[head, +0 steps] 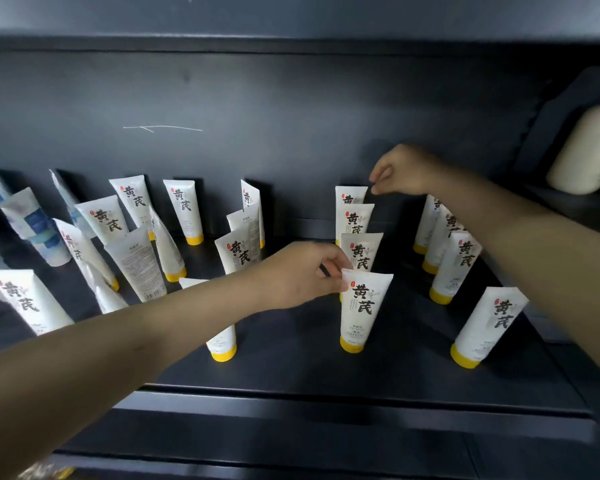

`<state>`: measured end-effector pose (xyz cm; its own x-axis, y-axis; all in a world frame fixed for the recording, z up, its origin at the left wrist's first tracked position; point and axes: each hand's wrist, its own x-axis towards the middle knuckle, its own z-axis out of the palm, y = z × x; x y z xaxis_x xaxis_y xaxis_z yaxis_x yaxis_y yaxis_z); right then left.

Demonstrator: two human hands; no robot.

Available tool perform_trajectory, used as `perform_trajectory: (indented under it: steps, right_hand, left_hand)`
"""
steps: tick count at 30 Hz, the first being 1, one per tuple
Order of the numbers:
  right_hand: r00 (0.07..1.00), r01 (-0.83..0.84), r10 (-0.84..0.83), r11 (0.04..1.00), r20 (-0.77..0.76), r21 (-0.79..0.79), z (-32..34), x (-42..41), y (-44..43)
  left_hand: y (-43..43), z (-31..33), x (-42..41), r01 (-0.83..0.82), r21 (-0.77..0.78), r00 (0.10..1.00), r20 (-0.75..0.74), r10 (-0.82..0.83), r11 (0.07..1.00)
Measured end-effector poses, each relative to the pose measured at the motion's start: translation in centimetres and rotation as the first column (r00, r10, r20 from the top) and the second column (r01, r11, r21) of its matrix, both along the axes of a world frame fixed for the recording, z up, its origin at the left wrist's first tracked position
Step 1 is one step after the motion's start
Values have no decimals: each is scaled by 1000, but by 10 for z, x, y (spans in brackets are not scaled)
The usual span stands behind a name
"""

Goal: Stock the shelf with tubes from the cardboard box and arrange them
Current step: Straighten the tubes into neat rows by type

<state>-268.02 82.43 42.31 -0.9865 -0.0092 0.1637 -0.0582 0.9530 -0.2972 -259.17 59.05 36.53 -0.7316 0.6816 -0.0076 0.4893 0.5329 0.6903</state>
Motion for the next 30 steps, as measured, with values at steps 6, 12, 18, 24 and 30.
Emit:
perform_trajectory:
  steps: [6,12,18,24,30]
  right_hand:
    - [986,-129,119,988,113,82,26,45,-25]
    - [944,-310,284,938,166,157,40,84,-60]
    - [916,-389,376,918,139,80,43,96,-87]
    - [893,-422,415,907,172,0,26,103,-120]
    - [938,-314,327,942,111,-122,13,88,-159]
  left_hand:
    - [-31,34,-9,-28,-21,985,-173,25,999]
    - [-81,60,4,-140,15,965,-224,139,990]
    - [-120,65,26,-296,-27,944,-164,288,955]
    - [-138,39,34,-318,-114,944,-127,304,941]
    - [-158,8,20,-339,-2,930,-155,334,941]
